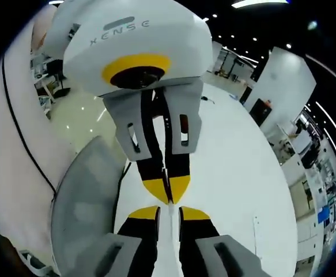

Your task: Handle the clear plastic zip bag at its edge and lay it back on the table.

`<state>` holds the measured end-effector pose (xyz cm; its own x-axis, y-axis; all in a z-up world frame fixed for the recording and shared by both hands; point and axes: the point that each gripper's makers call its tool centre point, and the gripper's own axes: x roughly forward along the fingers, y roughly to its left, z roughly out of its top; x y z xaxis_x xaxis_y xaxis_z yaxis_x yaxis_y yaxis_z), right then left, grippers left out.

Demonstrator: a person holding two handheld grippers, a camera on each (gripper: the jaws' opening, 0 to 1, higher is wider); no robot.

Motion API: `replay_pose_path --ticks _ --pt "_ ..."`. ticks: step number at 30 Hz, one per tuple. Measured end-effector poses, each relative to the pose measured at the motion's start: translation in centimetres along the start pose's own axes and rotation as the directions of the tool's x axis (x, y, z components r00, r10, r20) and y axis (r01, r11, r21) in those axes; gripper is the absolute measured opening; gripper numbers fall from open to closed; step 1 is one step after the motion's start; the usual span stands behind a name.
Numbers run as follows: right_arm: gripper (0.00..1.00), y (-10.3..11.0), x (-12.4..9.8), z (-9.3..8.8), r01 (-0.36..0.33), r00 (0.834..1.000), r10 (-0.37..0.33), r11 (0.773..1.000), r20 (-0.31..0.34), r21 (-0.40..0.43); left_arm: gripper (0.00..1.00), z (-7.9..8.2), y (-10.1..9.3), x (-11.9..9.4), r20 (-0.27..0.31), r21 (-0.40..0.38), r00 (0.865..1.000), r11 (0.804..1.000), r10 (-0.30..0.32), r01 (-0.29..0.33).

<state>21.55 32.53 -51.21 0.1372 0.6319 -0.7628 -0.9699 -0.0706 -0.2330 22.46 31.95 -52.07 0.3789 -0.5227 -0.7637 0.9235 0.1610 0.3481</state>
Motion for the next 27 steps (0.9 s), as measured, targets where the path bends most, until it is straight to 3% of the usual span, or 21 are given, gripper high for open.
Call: replay_pose_path --ticks 27 --pt "0.01 -0.27 1.09 -0.1 -0.009 1.0 0.009 1.0 -0.024 -0.026 0.0 0.16 0.01 -0.4 0.008 -0.004 1.0 1.0 0.004 -0.004"
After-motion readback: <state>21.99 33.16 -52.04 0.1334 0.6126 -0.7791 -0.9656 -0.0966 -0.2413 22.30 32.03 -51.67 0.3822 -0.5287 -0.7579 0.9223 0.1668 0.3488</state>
